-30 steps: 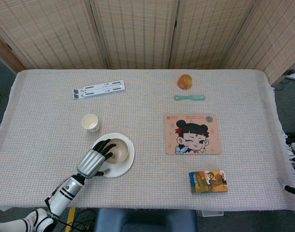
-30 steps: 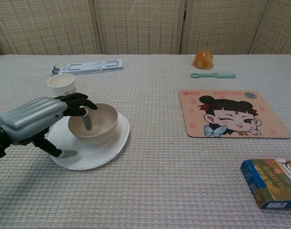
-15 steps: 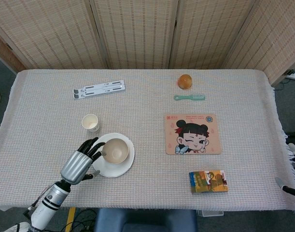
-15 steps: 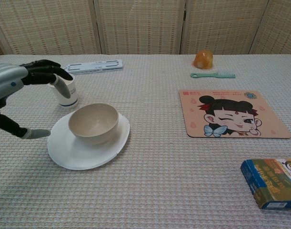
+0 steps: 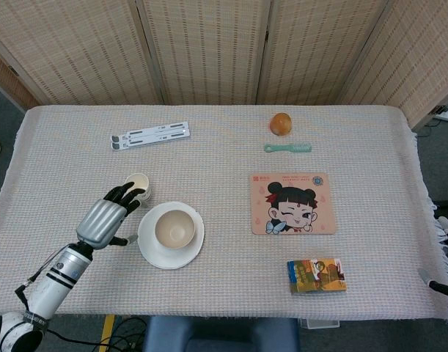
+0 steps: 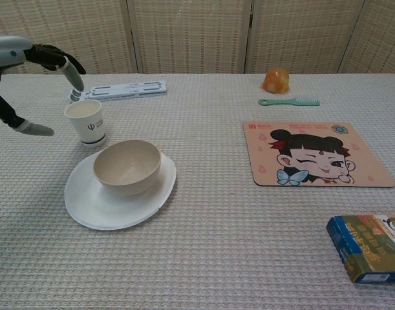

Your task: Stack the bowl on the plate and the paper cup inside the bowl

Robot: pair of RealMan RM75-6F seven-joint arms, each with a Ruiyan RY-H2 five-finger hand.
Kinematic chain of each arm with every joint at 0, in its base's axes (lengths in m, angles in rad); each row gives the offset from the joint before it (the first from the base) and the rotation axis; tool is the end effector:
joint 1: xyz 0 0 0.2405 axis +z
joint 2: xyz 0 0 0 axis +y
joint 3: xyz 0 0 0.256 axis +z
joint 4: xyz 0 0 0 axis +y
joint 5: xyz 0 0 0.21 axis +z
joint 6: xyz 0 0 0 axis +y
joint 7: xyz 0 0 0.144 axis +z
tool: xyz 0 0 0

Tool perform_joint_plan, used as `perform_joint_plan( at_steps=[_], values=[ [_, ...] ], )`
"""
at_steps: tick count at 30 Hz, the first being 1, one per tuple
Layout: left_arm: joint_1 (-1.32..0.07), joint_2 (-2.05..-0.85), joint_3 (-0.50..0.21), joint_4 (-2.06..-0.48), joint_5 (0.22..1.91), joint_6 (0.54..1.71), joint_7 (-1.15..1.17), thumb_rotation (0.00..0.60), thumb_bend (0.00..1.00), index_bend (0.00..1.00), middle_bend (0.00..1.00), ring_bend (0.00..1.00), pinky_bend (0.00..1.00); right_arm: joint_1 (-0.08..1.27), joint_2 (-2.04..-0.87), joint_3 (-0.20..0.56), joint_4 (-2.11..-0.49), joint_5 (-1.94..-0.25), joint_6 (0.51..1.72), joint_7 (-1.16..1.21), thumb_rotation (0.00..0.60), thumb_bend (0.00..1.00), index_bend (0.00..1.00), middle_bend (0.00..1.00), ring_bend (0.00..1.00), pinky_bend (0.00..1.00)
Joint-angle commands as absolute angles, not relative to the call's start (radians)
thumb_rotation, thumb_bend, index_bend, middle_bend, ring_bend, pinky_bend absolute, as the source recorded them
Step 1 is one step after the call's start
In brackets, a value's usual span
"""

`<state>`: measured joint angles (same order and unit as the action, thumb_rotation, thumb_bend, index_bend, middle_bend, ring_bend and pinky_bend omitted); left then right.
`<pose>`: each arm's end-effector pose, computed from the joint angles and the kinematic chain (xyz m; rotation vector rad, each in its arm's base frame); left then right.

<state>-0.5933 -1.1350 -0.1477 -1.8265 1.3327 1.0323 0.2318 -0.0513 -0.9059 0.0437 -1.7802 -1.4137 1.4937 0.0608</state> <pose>-0.1614 0.3022 0.0933 -1.8855 -0.8486 -0.9872 -0.3223 -0.1350 0.2148 1.2230 -1.0165 0.7799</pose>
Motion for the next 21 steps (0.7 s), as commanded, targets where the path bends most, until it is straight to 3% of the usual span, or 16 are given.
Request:
perform_joint_plan(
  at_steps=[1, 10, 21],
  values=[
    [-0.660, -1.102, -0.179, -1.830, 1.235, 0.930, 0.240, 0.600, 0.20, 0.29, 0.15, 0.00, 0.16, -0.051, -0.906, 0.045, -1.781, -1.409, 1.492, 0.059, 0.600, 0.22, 0.00, 0.00, 0.00, 0.00],
    [-0.788, -1.110, -0.228, -1.757, 1.041, 0.758, 0.223, 0.600, 0.20, 0.25, 0.13, 0.00, 0.16, -0.041, -0.910, 0.054, -1.782, -1.380, 1.473, 0.043, 0.600, 0.22, 0.00, 0.00, 0.00, 0.00],
    [-0.887, -1.186, -0.242, -1.534, 0.998, 0.640, 0.146, 0.600, 0.20, 0.24, 0.13, 0.00, 0.16, -0.018, -0.918, 0.073, -1.777, -1.319, 1.430, 0.026, 0.600, 0.22, 0.00, 0.00, 0.00, 0.00]
  ],
)
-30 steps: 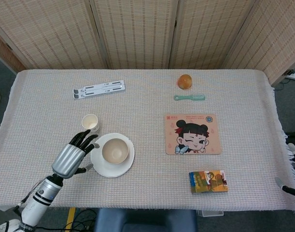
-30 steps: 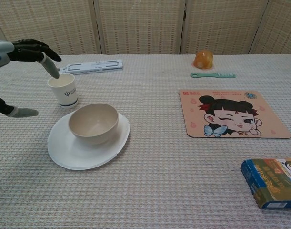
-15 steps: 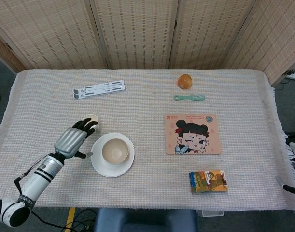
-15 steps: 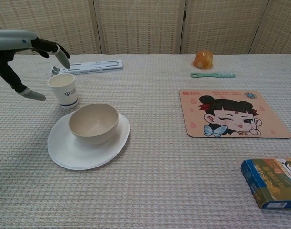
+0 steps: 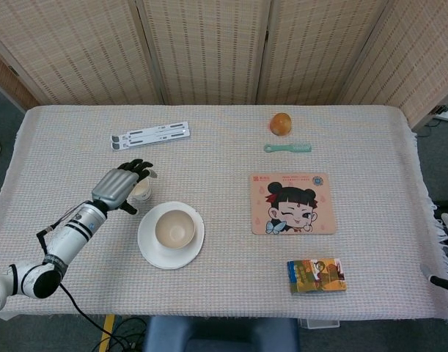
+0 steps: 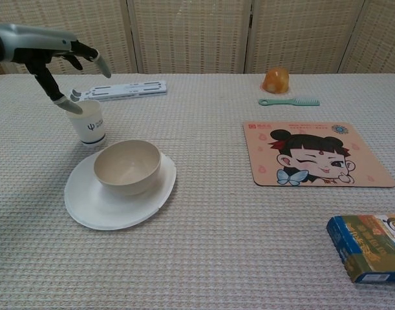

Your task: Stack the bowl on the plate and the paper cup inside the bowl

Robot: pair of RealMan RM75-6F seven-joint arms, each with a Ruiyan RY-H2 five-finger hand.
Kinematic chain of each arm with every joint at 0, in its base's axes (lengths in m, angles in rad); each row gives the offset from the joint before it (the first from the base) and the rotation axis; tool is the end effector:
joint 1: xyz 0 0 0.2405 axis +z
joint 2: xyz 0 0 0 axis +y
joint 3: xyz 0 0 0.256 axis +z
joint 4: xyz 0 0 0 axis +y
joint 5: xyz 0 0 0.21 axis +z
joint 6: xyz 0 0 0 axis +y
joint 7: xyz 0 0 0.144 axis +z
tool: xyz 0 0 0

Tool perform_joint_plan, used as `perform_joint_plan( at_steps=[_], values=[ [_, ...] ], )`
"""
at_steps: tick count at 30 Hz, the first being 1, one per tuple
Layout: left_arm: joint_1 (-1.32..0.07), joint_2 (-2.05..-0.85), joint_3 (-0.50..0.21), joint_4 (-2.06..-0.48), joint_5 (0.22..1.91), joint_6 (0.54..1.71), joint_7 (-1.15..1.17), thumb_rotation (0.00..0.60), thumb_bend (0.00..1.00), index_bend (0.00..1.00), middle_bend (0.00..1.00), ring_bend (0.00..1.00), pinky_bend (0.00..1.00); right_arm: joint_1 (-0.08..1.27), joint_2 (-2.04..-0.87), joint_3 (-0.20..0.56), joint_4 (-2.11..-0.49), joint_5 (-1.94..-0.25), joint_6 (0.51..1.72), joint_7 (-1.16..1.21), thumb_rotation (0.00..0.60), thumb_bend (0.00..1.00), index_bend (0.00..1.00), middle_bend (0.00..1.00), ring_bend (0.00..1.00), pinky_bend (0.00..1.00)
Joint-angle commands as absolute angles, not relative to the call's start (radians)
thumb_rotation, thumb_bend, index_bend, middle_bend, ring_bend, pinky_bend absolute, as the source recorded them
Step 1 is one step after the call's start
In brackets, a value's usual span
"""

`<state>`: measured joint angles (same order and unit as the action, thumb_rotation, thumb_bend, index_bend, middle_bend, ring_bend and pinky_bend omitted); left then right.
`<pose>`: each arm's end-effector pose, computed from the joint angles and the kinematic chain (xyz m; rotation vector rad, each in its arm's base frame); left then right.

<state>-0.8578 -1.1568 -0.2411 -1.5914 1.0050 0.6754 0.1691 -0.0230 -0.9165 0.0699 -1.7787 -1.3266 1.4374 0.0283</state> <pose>-0.1418 0.3949 0.0894 -1.9028 -1.0076 -0.8275 -0.3304 -0.1467 0.2126 1.1883 -1.0407 0.7301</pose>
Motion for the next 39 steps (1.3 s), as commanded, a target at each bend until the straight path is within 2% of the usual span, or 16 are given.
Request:
perform_joint_plan(
  at_steps=[1, 15, 39],
  values=[
    [-0.895, -1.198, -0.239, -1.508, 1.001, 0.628, 0.137, 0.600, 0.20, 0.24, 0.13, 0.00, 0.16, -0.016, -0.918, 0.075, -1.776, -1.313, 1.424, 0.025, 0.600, 0.22, 0.00, 0.00, 0.00, 0.00],
    [-0.947, -1.279, -0.214, -1.277, 1.054, 0.509, 0.016, 0.600, 0.20, 0.24, 0.13, 0.00, 0.16, 0.000, -0.925, 0.085, -1.774, -1.270, 1.397, -0.001, 0.600, 0.22, 0.00, 0.00, 0.00, 0.00],
    [-0.974, -1.298, -0.158, -1.192, 1.054, 0.452, -0.012, 0.600, 0.20, 0.24, 0.13, 0.00, 0.16, 0.000, -0.927, 0.088, -1.771, -1.262, 1.400, 0.000, 0.600, 0.22, 0.00, 0.00, 0.00, 0.00]
  ],
)
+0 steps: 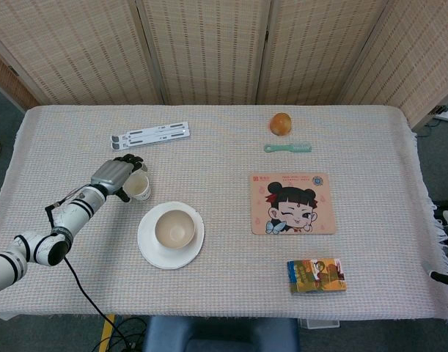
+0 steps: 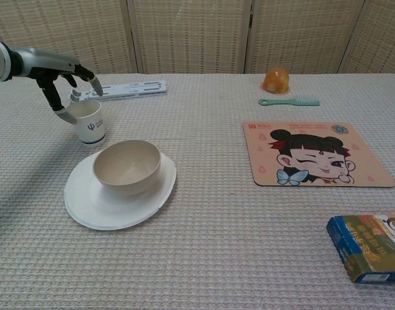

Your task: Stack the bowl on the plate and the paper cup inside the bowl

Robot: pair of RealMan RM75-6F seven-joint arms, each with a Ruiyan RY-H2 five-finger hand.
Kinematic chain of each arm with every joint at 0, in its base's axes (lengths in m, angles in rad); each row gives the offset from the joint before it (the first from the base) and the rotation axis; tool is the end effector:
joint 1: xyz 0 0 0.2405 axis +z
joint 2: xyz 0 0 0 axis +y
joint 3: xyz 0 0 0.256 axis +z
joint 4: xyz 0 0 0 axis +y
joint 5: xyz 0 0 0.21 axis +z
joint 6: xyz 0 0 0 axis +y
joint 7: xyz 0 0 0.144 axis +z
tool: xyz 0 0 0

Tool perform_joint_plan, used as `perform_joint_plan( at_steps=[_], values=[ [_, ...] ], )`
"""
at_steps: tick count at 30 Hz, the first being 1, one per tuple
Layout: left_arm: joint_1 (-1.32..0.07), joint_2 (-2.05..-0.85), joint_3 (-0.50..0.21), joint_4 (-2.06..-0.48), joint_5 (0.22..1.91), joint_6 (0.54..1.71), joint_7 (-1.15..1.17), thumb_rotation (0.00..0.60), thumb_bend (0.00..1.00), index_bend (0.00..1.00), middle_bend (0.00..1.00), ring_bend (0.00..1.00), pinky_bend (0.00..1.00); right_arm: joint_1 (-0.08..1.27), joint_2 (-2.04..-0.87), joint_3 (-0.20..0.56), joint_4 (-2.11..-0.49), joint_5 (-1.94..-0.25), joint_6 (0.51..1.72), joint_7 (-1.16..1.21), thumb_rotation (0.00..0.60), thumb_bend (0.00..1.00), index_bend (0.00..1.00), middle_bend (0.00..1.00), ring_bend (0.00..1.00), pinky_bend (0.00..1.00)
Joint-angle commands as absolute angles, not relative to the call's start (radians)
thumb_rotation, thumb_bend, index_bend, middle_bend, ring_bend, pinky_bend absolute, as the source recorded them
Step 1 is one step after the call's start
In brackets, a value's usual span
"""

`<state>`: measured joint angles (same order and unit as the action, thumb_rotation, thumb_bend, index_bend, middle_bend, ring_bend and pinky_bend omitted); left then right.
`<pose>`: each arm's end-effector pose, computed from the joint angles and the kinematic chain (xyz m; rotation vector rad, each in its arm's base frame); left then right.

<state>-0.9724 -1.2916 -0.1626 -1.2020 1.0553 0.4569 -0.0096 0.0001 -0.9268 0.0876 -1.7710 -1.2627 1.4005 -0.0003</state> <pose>-0.1801 0.4487 0.0720 -1.9057 -1.0519 -0.6238 -0.3366 -0.1556 0.2112 1.1656 -1.0520 0.6926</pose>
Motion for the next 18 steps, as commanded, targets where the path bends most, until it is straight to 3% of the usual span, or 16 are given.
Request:
perform_joint_plan(
  at_steps=[1, 18],
  values=[
    [-0.975, -1.302, -0.157, -1.185, 1.053, 0.449, -0.015, 0.600, 0.20, 0.24, 0.13, 0.00, 0.16, 0.001, -0.927, 0.088, -1.770, -1.261, 1.399, 0.000, 0.600, 0.22, 0.00, 0.00, 0.00, 0.00],
    [-0.978, -1.329, -0.146, -1.128, 1.081, 0.427, -0.057, 0.600, 0.20, 0.27, 0.13, 0.00, 0.16, 0.006, -0.929, 0.090, -1.767, -1.253, 1.391, -0.005, 0.600, 0.22, 0.00, 0.00, 0.00, 0.00]
  ],
)
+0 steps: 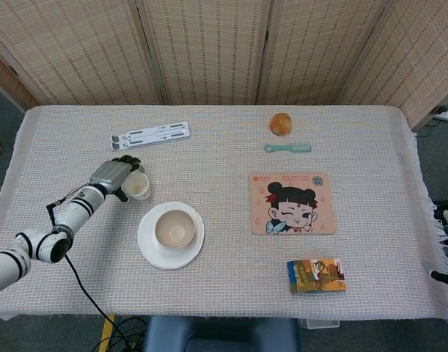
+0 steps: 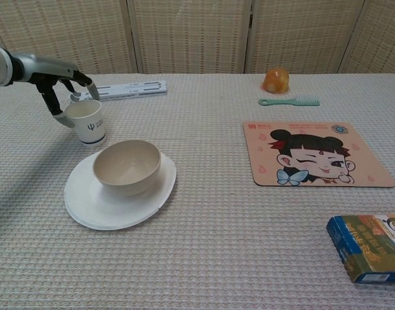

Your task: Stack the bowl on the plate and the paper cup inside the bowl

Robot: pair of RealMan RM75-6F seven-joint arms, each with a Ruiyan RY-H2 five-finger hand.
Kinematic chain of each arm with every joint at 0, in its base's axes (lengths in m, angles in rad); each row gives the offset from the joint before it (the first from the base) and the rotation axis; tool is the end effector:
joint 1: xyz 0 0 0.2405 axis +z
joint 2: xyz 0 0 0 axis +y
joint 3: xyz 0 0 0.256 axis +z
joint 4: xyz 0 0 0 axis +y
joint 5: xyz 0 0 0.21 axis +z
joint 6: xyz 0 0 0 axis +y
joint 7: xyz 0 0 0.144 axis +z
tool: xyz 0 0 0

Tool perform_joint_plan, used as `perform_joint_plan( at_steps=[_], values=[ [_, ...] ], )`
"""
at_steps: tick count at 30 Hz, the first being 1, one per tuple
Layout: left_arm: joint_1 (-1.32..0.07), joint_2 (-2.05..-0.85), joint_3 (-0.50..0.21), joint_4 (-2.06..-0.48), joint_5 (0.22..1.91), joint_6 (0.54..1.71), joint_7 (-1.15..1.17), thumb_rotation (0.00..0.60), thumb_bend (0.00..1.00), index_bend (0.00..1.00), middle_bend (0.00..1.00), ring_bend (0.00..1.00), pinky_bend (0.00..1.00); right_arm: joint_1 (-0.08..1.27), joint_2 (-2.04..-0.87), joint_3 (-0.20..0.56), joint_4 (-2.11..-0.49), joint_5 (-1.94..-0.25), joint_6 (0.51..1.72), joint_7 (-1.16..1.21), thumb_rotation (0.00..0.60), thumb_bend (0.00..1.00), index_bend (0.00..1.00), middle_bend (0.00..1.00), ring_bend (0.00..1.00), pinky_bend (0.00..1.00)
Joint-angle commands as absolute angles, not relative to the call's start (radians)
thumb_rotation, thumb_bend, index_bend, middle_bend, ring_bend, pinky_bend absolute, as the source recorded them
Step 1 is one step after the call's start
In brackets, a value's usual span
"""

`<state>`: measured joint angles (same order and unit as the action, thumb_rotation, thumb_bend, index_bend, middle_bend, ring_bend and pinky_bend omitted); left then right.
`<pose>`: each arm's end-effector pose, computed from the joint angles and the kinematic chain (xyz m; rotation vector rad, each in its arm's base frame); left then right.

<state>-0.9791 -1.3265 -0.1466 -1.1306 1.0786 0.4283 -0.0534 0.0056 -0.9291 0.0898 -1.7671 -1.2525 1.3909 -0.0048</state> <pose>-0.1903 0.4543 0.0667 -1.8971 -1.0690 -0.5909 -0.3380 -0.1574 0.2105 1.1651 -1.0551 0.6845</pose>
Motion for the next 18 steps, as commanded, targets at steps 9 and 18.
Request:
perform_joint_plan(
  at_steps=[9, 18],
  values=[
    [-0.970, -1.355, -0.143, -1.091, 1.110, 0.432, -0.088, 0.600, 0.20, 0.34, 0.13, 0.00, 0.16, 0.010, -0.931, 0.090, -1.763, -1.254, 1.385, -0.003, 0.600, 0.22, 0.00, 0.00, 0.00, 0.00],
    [-0.960, -1.371, -0.149, -1.072, 1.161, 0.449, -0.133, 0.600, 0.20, 0.43, 0.13, 0.00, 0.16, 0.013, -0.933, 0.090, -1.761, -1.252, 1.381, -0.007, 0.600, 0.22, 0.00, 0.00, 0.00, 0.00]
  ],
)
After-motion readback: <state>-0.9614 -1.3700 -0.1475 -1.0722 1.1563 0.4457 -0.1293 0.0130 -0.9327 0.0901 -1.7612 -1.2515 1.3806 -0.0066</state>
